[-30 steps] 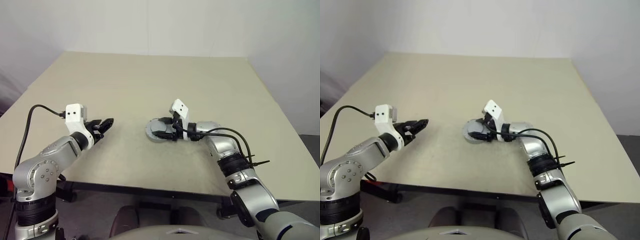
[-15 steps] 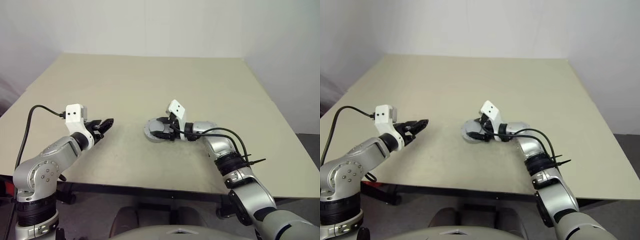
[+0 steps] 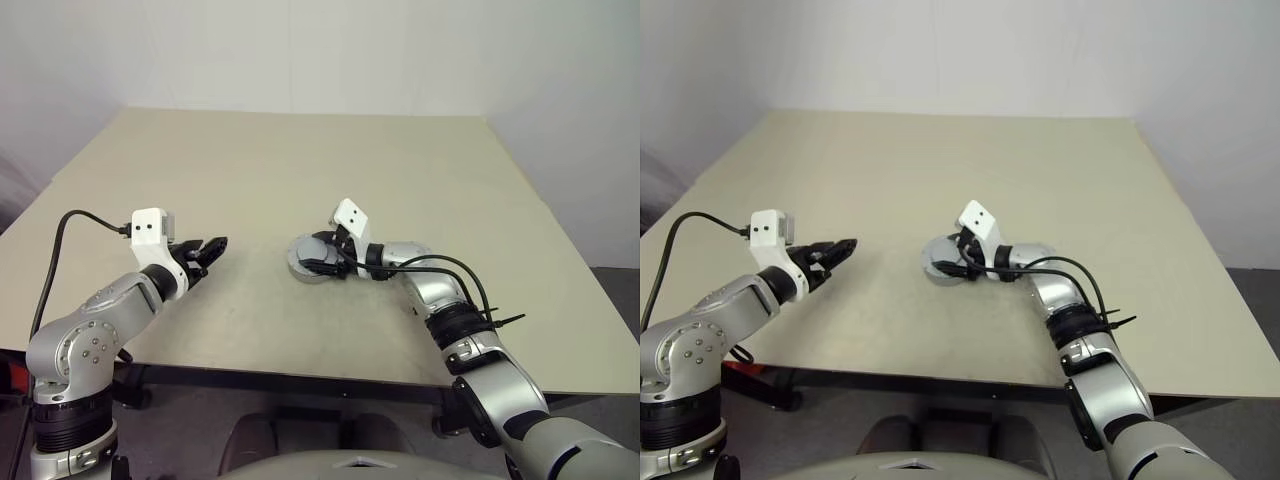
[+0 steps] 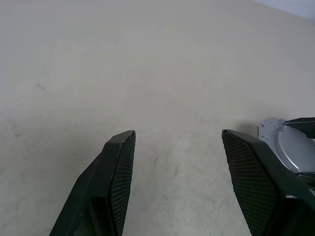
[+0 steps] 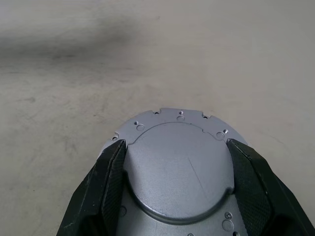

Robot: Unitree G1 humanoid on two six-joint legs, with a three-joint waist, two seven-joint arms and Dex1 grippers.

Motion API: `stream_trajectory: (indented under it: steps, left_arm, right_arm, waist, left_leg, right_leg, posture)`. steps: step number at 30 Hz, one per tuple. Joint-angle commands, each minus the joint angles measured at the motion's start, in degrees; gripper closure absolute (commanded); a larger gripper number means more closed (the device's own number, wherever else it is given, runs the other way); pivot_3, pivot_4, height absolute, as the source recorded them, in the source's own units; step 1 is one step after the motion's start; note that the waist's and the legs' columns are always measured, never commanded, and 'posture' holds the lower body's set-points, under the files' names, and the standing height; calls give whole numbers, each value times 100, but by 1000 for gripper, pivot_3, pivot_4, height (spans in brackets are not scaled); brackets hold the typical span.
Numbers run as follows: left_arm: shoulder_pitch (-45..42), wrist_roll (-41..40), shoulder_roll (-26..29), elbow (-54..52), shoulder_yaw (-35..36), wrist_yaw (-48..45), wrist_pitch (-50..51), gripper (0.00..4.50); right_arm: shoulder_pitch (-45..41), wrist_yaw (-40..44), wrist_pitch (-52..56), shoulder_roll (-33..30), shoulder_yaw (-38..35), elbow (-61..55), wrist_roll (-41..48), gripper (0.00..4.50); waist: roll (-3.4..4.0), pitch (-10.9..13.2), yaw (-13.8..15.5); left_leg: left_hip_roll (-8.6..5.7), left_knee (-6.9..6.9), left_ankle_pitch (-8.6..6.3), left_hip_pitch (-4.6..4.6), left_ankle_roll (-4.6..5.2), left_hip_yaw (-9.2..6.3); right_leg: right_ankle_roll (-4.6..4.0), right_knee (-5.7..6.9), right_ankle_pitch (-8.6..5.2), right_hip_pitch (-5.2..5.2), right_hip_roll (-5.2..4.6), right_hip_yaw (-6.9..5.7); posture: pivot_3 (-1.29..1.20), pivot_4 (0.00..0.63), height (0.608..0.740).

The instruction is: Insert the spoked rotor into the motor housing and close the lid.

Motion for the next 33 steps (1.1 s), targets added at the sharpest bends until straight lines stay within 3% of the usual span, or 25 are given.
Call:
stream_trajectory:
  steps: [1,33]
  left_arm:
    - [-70,-27,9,-134,87,-11,-65,1482]
    - [-58,-40,-37,-168,89,-2,-52,1482]
  right_arm:
    - [-38,-73,34,-29,41,174,-148,1351]
    - [184,194,664,-723,68,14,-200,1351]
  waist:
    - [0,0,0]
    - [2,-6,126]
  left_leg:
    - [0,0,0,0,0,0]
    - [24,0,7,-14,15,30]
  right_leg:
    - [0,0,0,0,0,0]
    - [2,-25,-1,14,-17,0]
  posture:
    - [0,0,740]
    - [0,0,740]
